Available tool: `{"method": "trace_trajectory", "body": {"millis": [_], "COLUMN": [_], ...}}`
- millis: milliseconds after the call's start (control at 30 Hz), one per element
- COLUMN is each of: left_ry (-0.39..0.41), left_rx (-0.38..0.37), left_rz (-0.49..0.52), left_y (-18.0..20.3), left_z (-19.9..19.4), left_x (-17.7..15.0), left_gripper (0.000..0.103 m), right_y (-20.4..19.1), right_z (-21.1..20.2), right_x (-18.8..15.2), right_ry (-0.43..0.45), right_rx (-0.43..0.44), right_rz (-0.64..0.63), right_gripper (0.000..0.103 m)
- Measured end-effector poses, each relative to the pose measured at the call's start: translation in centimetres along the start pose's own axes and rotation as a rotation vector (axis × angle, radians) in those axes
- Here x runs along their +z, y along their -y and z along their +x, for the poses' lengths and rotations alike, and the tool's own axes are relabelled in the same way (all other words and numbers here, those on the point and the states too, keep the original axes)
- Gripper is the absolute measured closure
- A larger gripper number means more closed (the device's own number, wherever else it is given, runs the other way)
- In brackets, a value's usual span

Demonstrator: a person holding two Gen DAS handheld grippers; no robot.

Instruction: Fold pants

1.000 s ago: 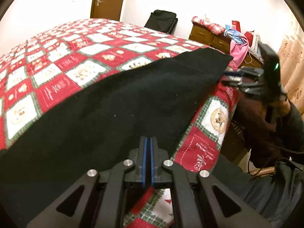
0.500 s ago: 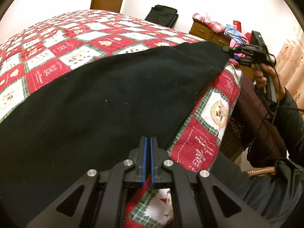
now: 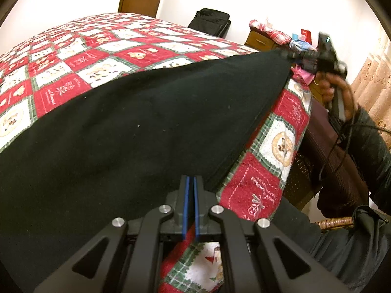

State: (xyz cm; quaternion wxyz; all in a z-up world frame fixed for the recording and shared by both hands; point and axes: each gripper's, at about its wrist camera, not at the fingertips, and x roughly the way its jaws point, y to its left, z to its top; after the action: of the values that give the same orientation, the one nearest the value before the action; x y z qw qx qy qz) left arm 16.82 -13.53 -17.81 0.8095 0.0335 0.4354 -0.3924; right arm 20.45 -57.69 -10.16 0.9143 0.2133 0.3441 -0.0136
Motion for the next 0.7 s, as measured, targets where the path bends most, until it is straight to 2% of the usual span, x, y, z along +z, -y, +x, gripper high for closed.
{"method": "trace_trajectory", "body": {"millis": [33, 167, 267, 300, 367, 400, 433, 467, 533, 567, 667, 700], "left_ry": [0.000, -0.006, -0.010, -0.010, -0.010, -0.010, -0.010, -0.009, -0.008, -0.007, -0.002, -0.001], "left_rx": [-0.001, -0.001, 0.004, 0.006, 0.010, 0.012, 0.012, 0.012, 0.008, 0.007, 0.011, 0.014], "left_rz": [0.001, 0.003, 0.005, 0.005, 0.006, 0.008, 0.008, 0.008, 0.004, 0.003, 0.000, 0.002], "left_y": [0.0, -0.1, 0.0, 0.0, 0.1, 0.1, 0.1, 0.1, 0.0, 0.0, 0.1, 0.1], "left_z": [0.0, 0.1, 0.1, 0.1, 0.2, 0.2, 0.2, 0.2, 0.2, 0.2, 0.1, 0.1], "left_x": [0.0, 0.1, 0.2, 0.2, 0.2, 0.2, 0.2, 0.2, 0.2, 0.2, 0.2, 0.2], "left_gripper": [0.099, 0.099, 0.099, 0.099, 0.099, 0.099, 0.099, 0.099, 0.099, 0.099, 0.099, 0.099], "right_y": [0.5, 2.4, 2.4, 2.3, 1.8, 1.5, 1.5, 1.4, 0.5, -0.4, -3.0, -3.6], "right_z": [0.2, -0.3, -0.9, -1.1, -1.7, -2.1, -2.5, -3.3, -4.0, -4.2, -2.6, -1.8], "right_x": [-0.4, -1.7, -1.6, -1.7, -1.5, -1.4, -1.3, -1.0, -0.7, -0.7, -1.4, -1.6], "right_ry": [-0.011, -0.050, -0.057, -0.057, -0.036, -0.011, 0.021, 0.068, 0.105, 0.111, 0.020, -0.011], "right_rx": [-0.002, 0.079, 0.052, 0.034, -0.058, -0.123, -0.156, -0.172, -0.152, -0.101, 0.045, 0.050], "right_rz": [0.009, 0.080, 0.061, 0.050, 0.017, 0.003, 0.000, 0.002, -0.018, -0.045, -0.118, -0.132], "right_gripper": [0.096, 0.096, 0.095, 0.092, 0.075, 0.052, 0.044, 0.044, 0.044, 0.044, 0.044, 0.044]}}
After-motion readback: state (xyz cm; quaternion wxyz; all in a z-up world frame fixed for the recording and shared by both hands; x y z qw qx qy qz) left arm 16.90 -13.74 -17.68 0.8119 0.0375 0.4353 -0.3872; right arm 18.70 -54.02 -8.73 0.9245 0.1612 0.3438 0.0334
